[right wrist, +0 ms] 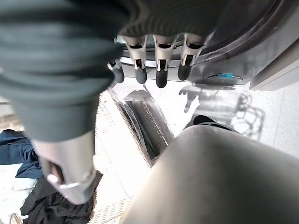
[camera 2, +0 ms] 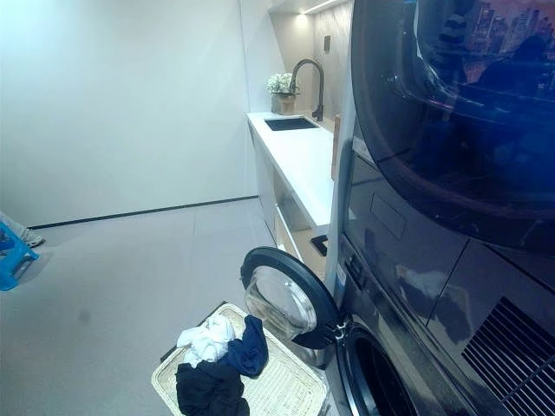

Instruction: Put the clothes into the washing machine.

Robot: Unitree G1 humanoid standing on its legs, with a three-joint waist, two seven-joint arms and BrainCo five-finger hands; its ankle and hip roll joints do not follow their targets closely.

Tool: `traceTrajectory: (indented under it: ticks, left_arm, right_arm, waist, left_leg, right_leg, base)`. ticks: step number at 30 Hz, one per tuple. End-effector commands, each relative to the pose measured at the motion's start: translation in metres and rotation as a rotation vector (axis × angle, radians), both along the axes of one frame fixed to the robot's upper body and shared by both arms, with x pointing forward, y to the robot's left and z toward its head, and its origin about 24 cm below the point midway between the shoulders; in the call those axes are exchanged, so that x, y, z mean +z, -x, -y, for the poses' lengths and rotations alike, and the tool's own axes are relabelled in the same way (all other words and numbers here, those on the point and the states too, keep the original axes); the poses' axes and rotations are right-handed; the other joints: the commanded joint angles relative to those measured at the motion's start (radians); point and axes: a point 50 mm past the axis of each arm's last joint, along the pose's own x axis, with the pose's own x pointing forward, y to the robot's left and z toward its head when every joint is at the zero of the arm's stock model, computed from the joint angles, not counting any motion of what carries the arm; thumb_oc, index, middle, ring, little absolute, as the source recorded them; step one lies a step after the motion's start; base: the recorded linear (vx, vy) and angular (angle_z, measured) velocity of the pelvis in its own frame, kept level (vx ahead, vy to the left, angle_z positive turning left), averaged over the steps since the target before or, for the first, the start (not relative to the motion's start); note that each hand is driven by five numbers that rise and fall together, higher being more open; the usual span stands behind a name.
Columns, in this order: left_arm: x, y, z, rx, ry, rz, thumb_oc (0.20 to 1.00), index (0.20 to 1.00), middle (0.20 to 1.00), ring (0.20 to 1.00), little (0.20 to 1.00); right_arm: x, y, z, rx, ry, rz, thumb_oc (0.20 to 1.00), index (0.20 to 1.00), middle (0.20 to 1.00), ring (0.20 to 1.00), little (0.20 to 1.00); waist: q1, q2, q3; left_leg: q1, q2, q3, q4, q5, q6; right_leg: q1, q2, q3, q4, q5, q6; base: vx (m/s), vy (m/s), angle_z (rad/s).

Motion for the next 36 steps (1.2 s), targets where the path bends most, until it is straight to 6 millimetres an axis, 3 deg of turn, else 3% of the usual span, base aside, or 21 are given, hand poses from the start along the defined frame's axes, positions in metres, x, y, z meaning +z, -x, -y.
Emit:
traceTrajectory:
  ticks: [1,18,24,28,34,36]
  left_arm:
    - [0.004,-0.032,0.023,0.027,0.073,0.084,1.0,1.0,1.0,1.0,1.0]
    - [0.005,-0.034,0.015,0.131,-0.009,0.129,1.0,1.0,1.0,1.0,1.0]
    - [0.006,-0.034,0.005,0.107,-0.194,0.151,1.0,1.0,1.0,1.0,1.0]
    - [0.016,-0.049,-0.009,0.118,-0.412,0.259,1.0,1.0,1.0,1.0,1.0]
    - [0.037,-0.082,-0.015,0.159,-0.592,0.484,1.0,1.0,1.0,1.0,1.0]
    - [0.039,-0.084,-0.015,0.154,-0.605,0.503,1.0,1.0,1.0,1.0,1.0]
  right_arm:
    - [0.004,-0.031,-0.025,0.053,-0.049,0.077,1.0,1.0,1.0,1.0,1.0]
    - [0.004,-0.028,-0.022,0.058,-0.042,0.064,1.0,1.0,1.0,1.0,1.0]
    - [0.003,-0.026,-0.021,0.066,-0.042,0.064,1.0,1.0,1.0,1.0,1.0]
    - [0.006,-0.032,-0.02,0.057,-0.044,0.091,1.0,1.0,1.0,1.0,1.0]
    - [0.012,-0.048,-0.019,0.05,-0.042,0.15,1.0,1.0,1.0,1.0,1.0]
    - [0.013,-0.049,-0.018,0.05,-0.042,0.155,1.0,1.0,1.0,1.0,1.0]
  waist:
    - [0.002,-0.041,0.04]
    - [0.004,-0.038,0.058]
    - [0.001,-0.039,0.068]
    - [0.0,-0.042,0.088]
    - [-0.008,-0.039,0.124]
    - [-0.009,-0.039,0.129]
  left_leg:
    - [0.052,-0.111,0.058,0.007,-0.116,0.075]
    - [0.042,-0.11,0.061,0.007,-0.107,0.072]
    - [0.033,-0.109,0.067,0.007,-0.103,0.071]
    - [0.009,-0.107,0.072,0.007,-0.094,0.07]
    - [-0.031,-0.105,0.079,0.007,-0.081,0.07]
    - [-0.033,-0.105,0.079,0.007,-0.08,0.07]
  right_leg:
    - [-0.028,-0.016,0.043,0.006,0.023,0.074]
    - [-0.037,-0.016,0.039,0.004,0.028,0.074]
    - [-0.048,-0.016,0.043,0.004,0.032,0.075]
    - [-0.077,-0.015,0.054,0.004,0.04,0.076]
    - [-0.123,-0.014,0.071,0.004,0.056,0.076]
    - [-0.126,-0.014,0.072,0.004,0.057,0.076]
  base:
    - [0.0,0.0,0.0]
    - [0.01,0.001,0.0]
    - [0.06,0.016,0.0]
    - [0.03,0.013,-0.01]
    - [-0.02,0.021,-0.04]
    - [-0.01,0.042,-0.07]
